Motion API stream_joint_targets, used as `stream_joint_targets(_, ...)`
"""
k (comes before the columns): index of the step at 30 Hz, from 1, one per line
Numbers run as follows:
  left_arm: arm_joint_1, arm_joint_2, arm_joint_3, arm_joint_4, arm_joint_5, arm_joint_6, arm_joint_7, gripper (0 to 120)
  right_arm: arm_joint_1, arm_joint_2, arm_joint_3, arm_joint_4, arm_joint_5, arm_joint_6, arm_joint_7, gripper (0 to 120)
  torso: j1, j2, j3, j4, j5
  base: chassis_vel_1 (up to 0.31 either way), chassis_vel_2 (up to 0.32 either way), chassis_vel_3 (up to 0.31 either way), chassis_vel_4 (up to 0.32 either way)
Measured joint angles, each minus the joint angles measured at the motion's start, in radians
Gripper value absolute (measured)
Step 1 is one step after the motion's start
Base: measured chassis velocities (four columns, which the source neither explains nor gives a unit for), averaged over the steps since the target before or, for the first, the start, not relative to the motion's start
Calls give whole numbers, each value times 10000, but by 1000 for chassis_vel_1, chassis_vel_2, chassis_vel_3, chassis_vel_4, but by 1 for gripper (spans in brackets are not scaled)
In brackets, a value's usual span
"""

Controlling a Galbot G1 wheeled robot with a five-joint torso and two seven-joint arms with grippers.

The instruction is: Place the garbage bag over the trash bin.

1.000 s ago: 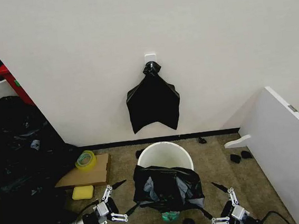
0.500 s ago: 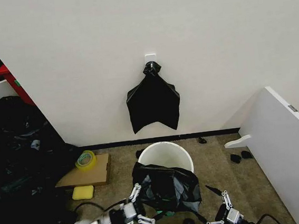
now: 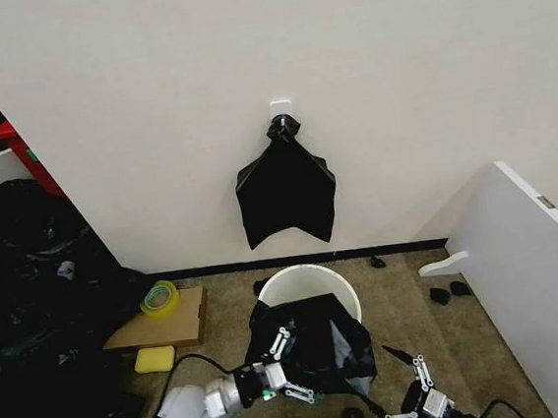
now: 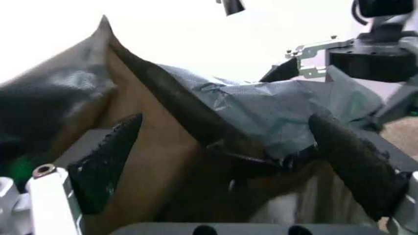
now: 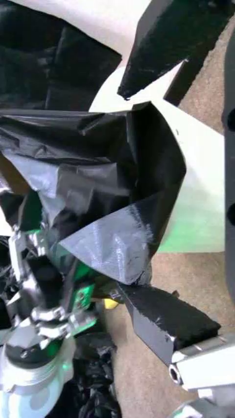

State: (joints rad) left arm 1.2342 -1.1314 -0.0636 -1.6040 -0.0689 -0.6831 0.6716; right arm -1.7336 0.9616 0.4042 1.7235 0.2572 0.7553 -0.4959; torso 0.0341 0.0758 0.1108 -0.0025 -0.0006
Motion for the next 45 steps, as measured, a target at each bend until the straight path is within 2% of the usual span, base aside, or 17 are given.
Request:
stream_joint_targets(5, 208, -286, 17, 43, 448, 113, -409, 100, 6, 38, -54, -2, -65, 258, -199, 100, 0, 0, 0, 1, 1, 0, 0, 0, 0)
stream_joint_targets(12, 553, -402, -130, -49, 712, 187, -807, 100, 29, 63, 5, -1, 116, 671, -1388, 100, 0, 0, 0, 0, 0, 0, 0, 0, 0)
stream_joint_targets(16, 920, -153, -346, -608, 410, 68, -541, 100, 114, 57, 41, 192, 716, 678, -1388, 100, 0, 0, 0, 1, -1, 0, 0, 0, 0)
stream_joint_targets(20, 1280, 333, -727, -1374, -167, -159, 126, 100, 180, 35, 187, 413, 1419, 505, -1207, 100, 0, 0, 0, 2, -1, 0, 0, 0, 0)
stream_joint_targets(23, 1503, 824, -1011, -1952, -1327, -372, 1623, 100, 146, 28, 374, 693, 1903, 351, -1191, 100, 0, 0, 0, 0, -2, 0, 0, 0, 0)
stream_joint_targets(26, 1512, 974, -1254, -2013, -2209, -413, 2767, 100, 134, 15, 433, 913, 2210, 183, -1181, 100, 0, 0, 0, -2, -1, 0, 0, 0, 0)
stream_joint_targets(29, 1494, 992, -1901, -1992, -3129, -420, 3278, 100, 213, -9, 432, 1363, 2295, -460, -170, 100, 0, 0, -1, -2, -4, 0, 0, 0, 0)
stream_joint_targets(30, 1480, 949, -2262, -1954, -3567, -419, 3272, 100, 302, -38, 354, 1622, 2086, -906, 867, 100, 0, 0, 0, -2, 1, 0, 0, 0, 0)
stream_joint_targets(32, 1464, 737, -2964, -1849, -4250, -404, 2724, 100, 745, -200, 30, 2206, 1786, -2517, 3677, 100, 0, 1, 0, -2, -6, 0, 0, 0, 0)
stream_joint_targets(33, 1464, 737, -2964, -1849, -4250, -404, 2724, 100, 745, -200, 30, 2206, 1786, -2517, 3677, 100, 0, 1, 0, -2, -6, 0, 0, 0, 0)
stream_joint_targets(34, 1466, 601, -3222, -1785, -4347, -391, 2202, 100, 1088, -345, -137, 2350, 1946, -3393, 4572, 100, 0, 0, 0, -3, -3, 0, 0, 0, 0)
stream_joint_targets(36, 1440, 373, -3648, -1598, -4382, -269, 1029, 100, 2014, -756, -477, 2232, 2675, -4590, 5151, 100, 1, 0, 1, 0, 3, 0, 0, 0, 0)
stream_joint_targets(37, 1411, 261, -3796, -1488, -4364, -157, 316, 100, 2654, -1007, -667, 1895, 3078, -4987, 4850, 100, 1, 0, 1, 4, -1, 0, 0, 0, 0)
stream_joint_targets(38, 1411, 261, -3796, -1488, -4364, -157, 316, 100, 2654, -1007, -667, 1895, 3078, -4987, 4850, 100, 1, 0, 1, 4, -1, 0, 0, 0, 0)
stream_joint_targets(41, 1348, -34, -3996, -1384, -4267, 405, -1848, 100, 4654, -1496, -1400, 391, 3589, -5443, 2566, 100, 2, 0, 1, 0, 0, 0, 0, 0, 0)
stream_joint_targets(43, 1344, -126, -4048, -1384, -4287, 584, -2269, 100, 5365, -1544, -1716, -158, 3580, -5455, 1867, 100, 2, 0, 2, 0, 3, 0, 0, 0, 0)
stream_joint_targets(45, 1356, -421, -4330, -1313, -4217, 846, -2868, 100, 7291, -1450, -2861, -1605, 3404, -5946, 535, 100, 3, -1, 2, 4, 1, 0, 0, 0, 0)
